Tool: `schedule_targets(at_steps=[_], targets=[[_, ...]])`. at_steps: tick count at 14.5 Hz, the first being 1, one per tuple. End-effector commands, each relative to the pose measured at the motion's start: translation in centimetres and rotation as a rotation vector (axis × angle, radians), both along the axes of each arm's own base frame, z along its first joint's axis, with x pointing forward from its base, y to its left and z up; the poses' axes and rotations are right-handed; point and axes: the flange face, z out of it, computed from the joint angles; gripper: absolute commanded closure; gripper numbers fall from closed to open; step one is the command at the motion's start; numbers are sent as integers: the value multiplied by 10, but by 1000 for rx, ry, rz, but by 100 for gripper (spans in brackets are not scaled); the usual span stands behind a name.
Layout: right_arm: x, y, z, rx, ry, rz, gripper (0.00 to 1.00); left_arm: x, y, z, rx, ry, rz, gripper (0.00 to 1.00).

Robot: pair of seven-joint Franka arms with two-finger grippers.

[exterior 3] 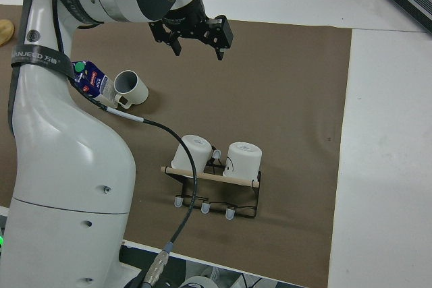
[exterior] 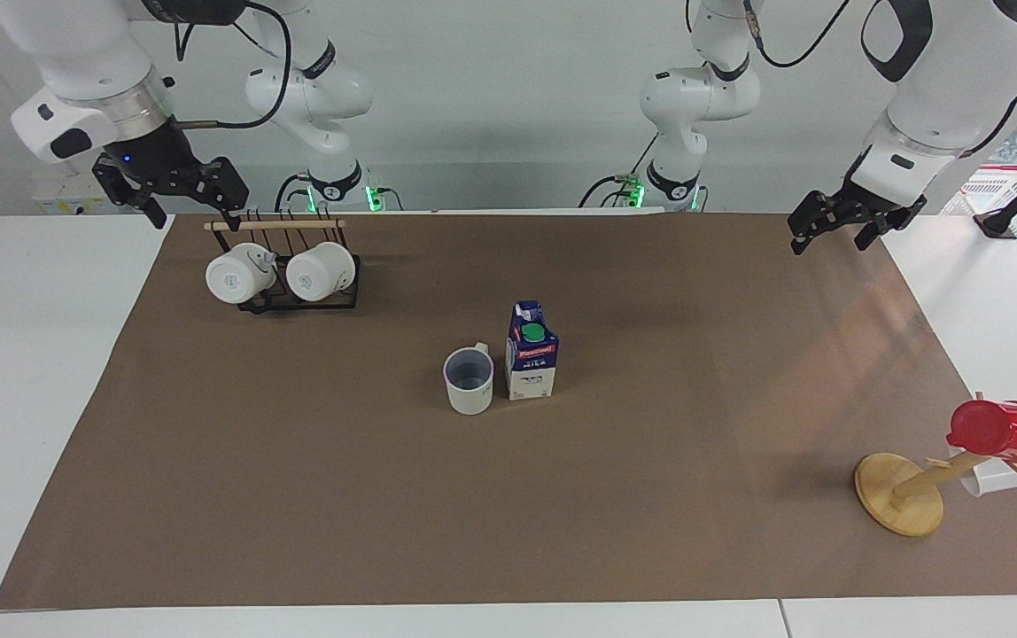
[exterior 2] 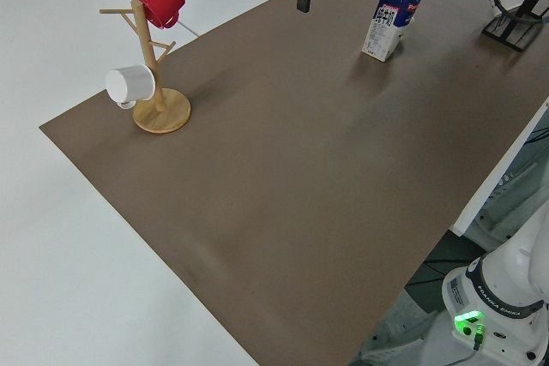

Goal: Place cup and milk on table

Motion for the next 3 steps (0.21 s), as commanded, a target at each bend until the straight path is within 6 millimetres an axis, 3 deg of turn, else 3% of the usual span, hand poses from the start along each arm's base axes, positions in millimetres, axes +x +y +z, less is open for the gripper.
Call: schedule_targets(at_steps=[1,3], targets=[[0,-2,2,6,-10,19,0,-10,-1,2,-18,-1,15,0],[0,-2,2,6,-10,19,0,-10,-1,2,-18,-2,15,0]])
